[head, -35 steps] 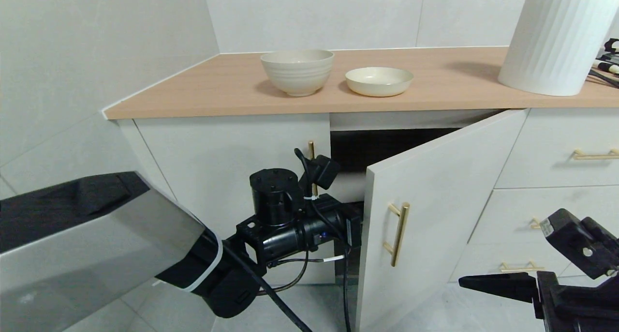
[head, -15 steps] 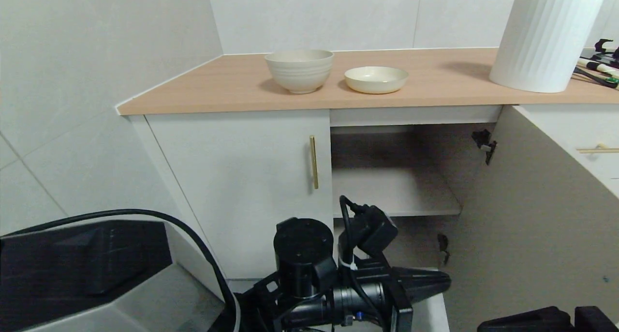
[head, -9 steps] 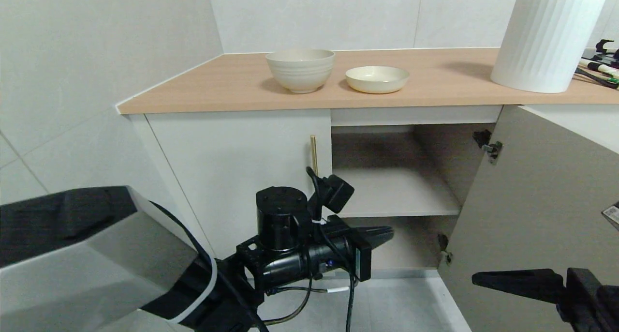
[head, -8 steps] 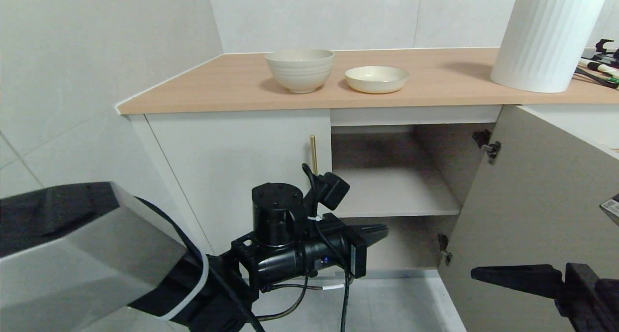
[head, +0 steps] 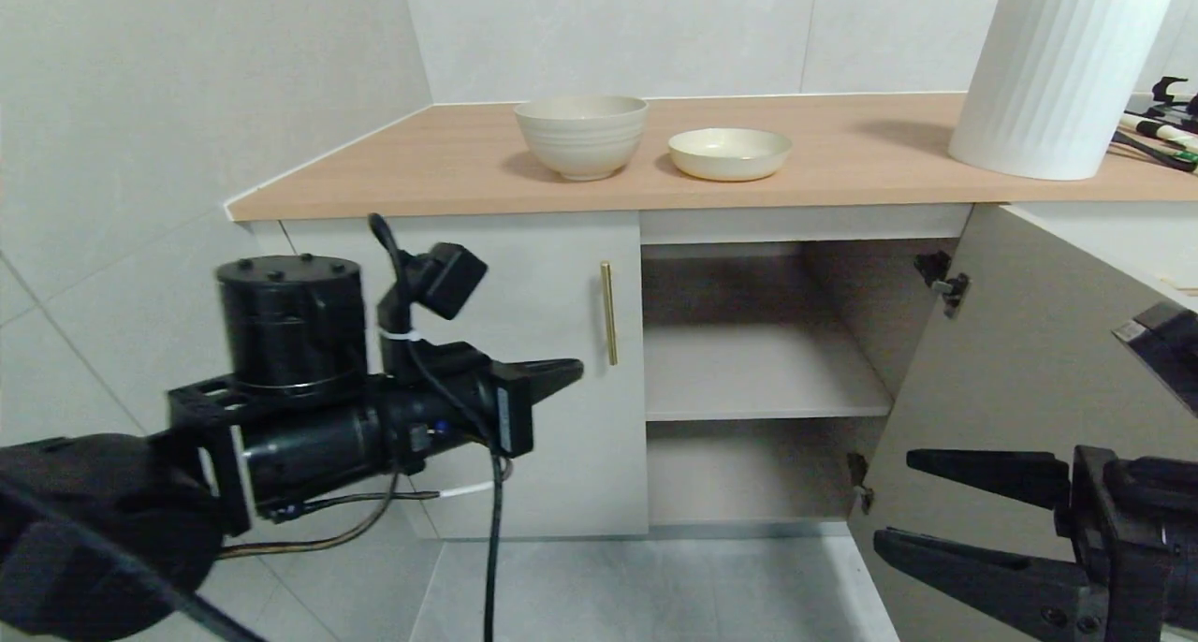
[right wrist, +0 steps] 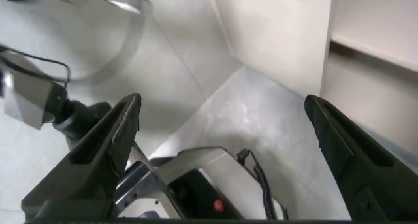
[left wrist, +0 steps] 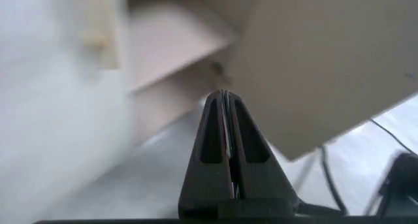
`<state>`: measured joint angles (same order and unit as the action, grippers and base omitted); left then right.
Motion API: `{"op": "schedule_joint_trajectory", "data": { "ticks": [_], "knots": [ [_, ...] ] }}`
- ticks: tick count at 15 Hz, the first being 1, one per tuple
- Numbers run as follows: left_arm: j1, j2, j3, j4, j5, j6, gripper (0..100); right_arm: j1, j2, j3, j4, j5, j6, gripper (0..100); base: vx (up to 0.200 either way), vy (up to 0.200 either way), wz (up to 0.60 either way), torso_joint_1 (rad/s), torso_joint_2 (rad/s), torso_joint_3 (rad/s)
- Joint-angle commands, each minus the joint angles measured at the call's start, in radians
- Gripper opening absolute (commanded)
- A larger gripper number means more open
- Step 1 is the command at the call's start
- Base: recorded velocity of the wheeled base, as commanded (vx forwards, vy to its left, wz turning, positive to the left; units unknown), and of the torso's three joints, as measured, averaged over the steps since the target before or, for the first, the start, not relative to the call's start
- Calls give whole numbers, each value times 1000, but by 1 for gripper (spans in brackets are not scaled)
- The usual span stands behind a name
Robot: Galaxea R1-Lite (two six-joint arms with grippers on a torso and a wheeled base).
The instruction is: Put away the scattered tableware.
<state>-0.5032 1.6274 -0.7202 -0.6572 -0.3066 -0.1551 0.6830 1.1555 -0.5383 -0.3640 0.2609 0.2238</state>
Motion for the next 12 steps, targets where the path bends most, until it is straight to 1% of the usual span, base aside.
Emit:
{"op": "schedule_joint_trajectory", "data": {
  "ticks": [1, 2, 3, 4, 5, 6, 7, 8, 9, 10, 11, 12],
  "knots": [
    [106, -244, 62, 107, 34, 12, 100, -22, 50, -63, 37, 0, -4, 100, 0, 0, 0, 0, 0, 0],
    [126, -291, 71, 153, 46, 8, 100, -37, 69, -86, 40, 0, -9, 100, 0, 0, 0, 0, 0, 0],
    [140, -324, 73, 177, 50, 2, 100, -40, 82, -103, 42, 0, -17, 100, 0, 0, 0, 0, 0, 0],
    [164, -371, 70, 206, 49, -18, 100, -51, 110, -154, 45, 0, -38, 100, 0, 0, 0, 0, 0, 0],
    [181, -399, 65, 219, 50, -27, 100, -60, 141, -193, 50, 0, -40, 100, 0, 0, 0, 0, 0, 0],
    [209, -414, 62, 220, 50, -29, 100, -80, 176, -241, 74, 0, -44, 100, 0, 0, 0, 0, 0, 0],
    [232, -419, 59, 219, 52, -29, 100, -102, 204, -287, 129, 0, -55, 100, 0, 0, 0, 0, 0, 0],
    [238, -419, 54, 219, 52, -29, 100, -112, 217, -319, 174, -5, -61, 100, 0, 0, 0, 0, 0, 0],
    [238, -417, 44, 222, 64, -29, 100, -115, 228, -348, 220, -43, -63, 100, 0, 0, 0, 0, 0, 0],
    [238, -409, 31, 223, 83, -29, 100, -115, 253, -358, 235, -143, -64, 100, 0, 0, 0, 0, 0, 0],
    [238, -403, 25, 217, 86, -29, 100, -102, 257, -359, 237, -198, -64, 100, 0, 0, 0, 0, 0, 0],
    [238, -397, 15, 219, 86, -31, 100, -92, 257, -359, 237, -216, -63, 100, 0, 0, 0, 0, 0, 0]
  ]
}}
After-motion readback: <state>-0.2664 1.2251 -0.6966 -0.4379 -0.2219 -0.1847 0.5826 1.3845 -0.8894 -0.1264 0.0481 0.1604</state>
